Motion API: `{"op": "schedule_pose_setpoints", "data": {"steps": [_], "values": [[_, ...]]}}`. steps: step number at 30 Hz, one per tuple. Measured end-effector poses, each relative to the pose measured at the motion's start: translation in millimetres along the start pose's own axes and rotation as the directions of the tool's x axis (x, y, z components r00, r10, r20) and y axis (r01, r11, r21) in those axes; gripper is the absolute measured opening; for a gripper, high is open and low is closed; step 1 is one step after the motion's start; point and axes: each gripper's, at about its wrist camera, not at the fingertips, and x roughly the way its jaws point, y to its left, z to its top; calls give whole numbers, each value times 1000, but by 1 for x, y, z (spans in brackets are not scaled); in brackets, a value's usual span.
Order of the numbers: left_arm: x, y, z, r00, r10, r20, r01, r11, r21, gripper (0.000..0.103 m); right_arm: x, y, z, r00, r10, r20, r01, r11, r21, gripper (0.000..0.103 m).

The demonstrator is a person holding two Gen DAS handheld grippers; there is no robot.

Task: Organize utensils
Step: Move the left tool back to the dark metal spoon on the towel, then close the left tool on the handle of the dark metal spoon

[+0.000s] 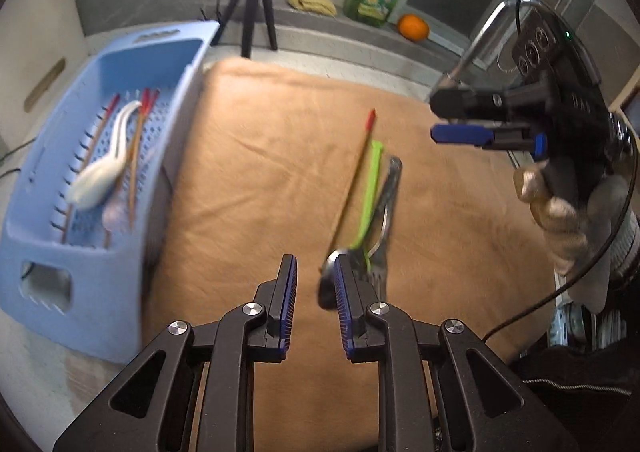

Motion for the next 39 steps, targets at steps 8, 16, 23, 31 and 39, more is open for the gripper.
{"op": "schedule_pose_setpoints", "data": {"steps": [8, 16, 23, 31, 39], "values": [[14, -13, -14, 999, 22, -27, -21, 999, 33, 17, 11, -18, -13, 997, 56, -59, -49, 993, 110, 86], [22, -18, -16, 999, 18, -42, -16, 999, 42, 17, 24, -29, -25, 991, 85, -106, -62, 978, 200, 63], [28, -25, -14, 998, 27, -50, -24, 997, 68, 17, 43, -28, -32, 981, 96, -169, -56, 973, 226, 40], [36, -29, -12, 996, 44, -71, -38, 995, 94, 31, 58, -32, -38, 975, 87, -204, -31, 964, 262, 32], [47, -31, -4, 993, 82, -85, -70, 988, 135, 38, 65, -32, -35, 977, 77, -200, -17, 958, 287, 30]]}}
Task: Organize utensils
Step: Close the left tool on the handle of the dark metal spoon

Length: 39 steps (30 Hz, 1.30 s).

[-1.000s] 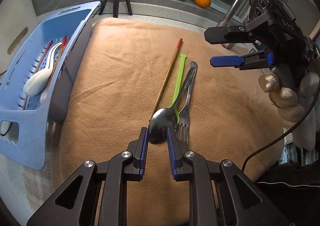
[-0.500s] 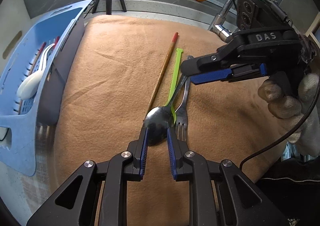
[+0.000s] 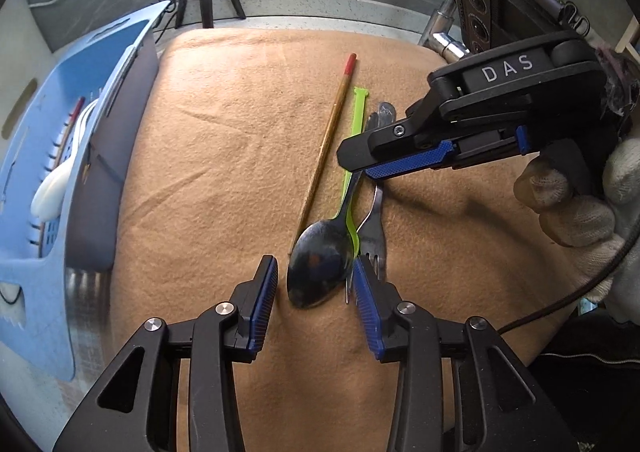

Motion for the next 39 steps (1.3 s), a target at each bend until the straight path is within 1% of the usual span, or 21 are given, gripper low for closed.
{"op": "schedule_pose_setpoints", "data": {"steps": [3, 8, 10, 11, 12, 15, 20, 23, 27, 31, 32, 35, 37, 38, 39], "values": [[7, -3, 4, 999, 28, -16, -28, 999, 26, 38, 2, 0, 1, 1000, -3, -1, 3, 1000, 11, 30], [12, -10, 6, 998, 59, -7, -59, 995, 85, 38, 6, -3, 1, 1000, 0, 4, 0, 999, 54, 29], [12, -11, 6, 998, 64, -4, -64, 993, 95, 36, 7, -3, 1, 1000, -15, 8, 15, 998, 55, 27], [12, -11, 5, 998, 58, -3, -57, 994, 98, 32, 8, -3, 0, 1000, -22, 7, 22, 998, 54, 23], [11, -11, 4, 999, 53, -2, -53, 994, 99, 29, 9, -4, 0, 1000, -25, 4, 24, 998, 58, 20], [11, -12, 4, 998, 56, 3, -56, 992, 110, 28, 10, -8, 0, 1000, -17, 2, 17, 997, 81, 13], [8, -13, 4, 999, 43, 13, -44, 993, 112, 24, 7, -7, -2, 1000, -13, 15, 12, 997, 81, 8], [5, -9, 6, 1000, 23, 21, -25, 995, 97, 21, 3, -2, -3, 1000, -11, 25, 9, 998, 67, 4], [2, -8, 5, 1000, 0, 24, -3, 996, 92, 18, 2, 0, -3, 999, -17, 34, 15, 998, 58, 2], [3, -10, 3, 1000, 6, 23, -8, 996, 93, 18, 6, -2, -4, 1000, -8, 14, 7, 998, 65, 2], [3, -10, 2, 1000, 6, 22, -8, 996, 91, 18, 6, -3, -4, 1000, -10, 11, 9, 997, 76, 6], [0, -12, -1, 1000, 12, 28, -15, 995, 102, 16, 8, -6, -4, 1000, 4, 5, -4, 996, 94, 6], [-3, -15, -3, 999, 7, 33, -11, 994, 108, 14, 8, -6, -4, 1000, -3, 4, 2, 996, 92, 6], [-4, -15, -3, 999, -1, 33, -3, 994, 109, 12, 8, -6, -4, 1000, -6, 4, 6, 996, 93, 9], [-5, -16, -4, 999, -13, 35, 9, 994, 108, 12, 8, -6, -4, 1000, -11, 4, 10, 995, 96, 15]]}}
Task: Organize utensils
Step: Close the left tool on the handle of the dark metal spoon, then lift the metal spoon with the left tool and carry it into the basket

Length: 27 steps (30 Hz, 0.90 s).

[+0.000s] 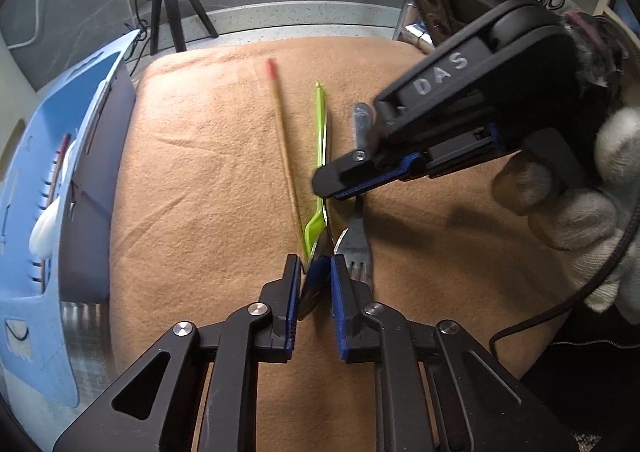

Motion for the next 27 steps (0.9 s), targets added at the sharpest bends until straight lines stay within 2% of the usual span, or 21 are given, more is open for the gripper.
{"op": "schedule_pose_setpoints", "data": {"steps": [5, 11, 20, 27], "values": [[-1, -7, -3, 1000, -10, -2, 10, 1000, 16, 9, 3, 2, -1, 1000, -6, 2, 6, 1000, -12, 17], [-2, -6, -4, 1000, -3, -1, 3, 1000, 12, 10, 4, 0, -3, 1000, -2, 0, 2, 1000, -7, 9], [-5, -13, -7, 1000, -15, -5, 15, 999, 41, 10, -1, -1, -6, 1000, 14, 0, -14, 1000, -6, 6], [-9, -10, -7, 999, -32, 4, 32, 999, 28, 9, -6, 3, -9, 1000, 14, 3, -14, 1000, -25, 5]]}}
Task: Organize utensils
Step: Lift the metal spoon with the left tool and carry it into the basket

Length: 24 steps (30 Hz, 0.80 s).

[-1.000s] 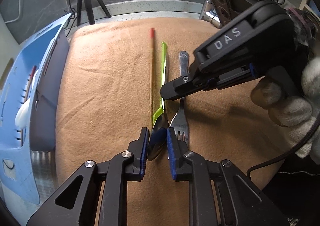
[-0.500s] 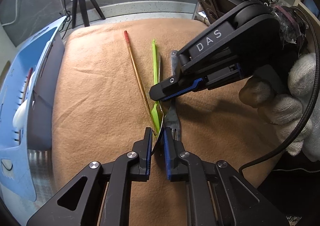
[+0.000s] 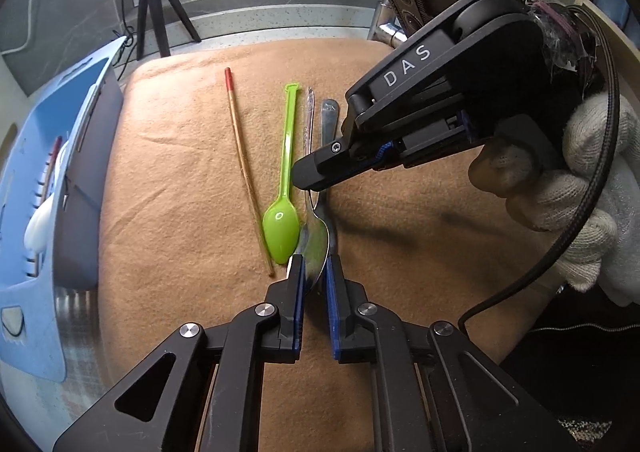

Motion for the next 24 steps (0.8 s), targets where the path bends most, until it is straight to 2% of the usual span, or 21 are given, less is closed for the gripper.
{"op": "schedule_pose_setpoints", "data": {"steps": [9, 19, 24], "values": [[-10, 2, 4, 999, -10, 38, 10, 1000, -3, 6, -5, 7, 2, 1000, 20, 17, -20, 1000, -8, 5], [-30, 17, 6, 997, 15, 78, -14, 1000, -16, 6, -13, 38, 7, 998, 52, 45, -50, 997, -51, 4], [-47, 35, 8, 994, 47, 99, -46, 999, -14, 5, -8, 67, 14, 996, 75, 53, -71, 994, -79, 4]]}}
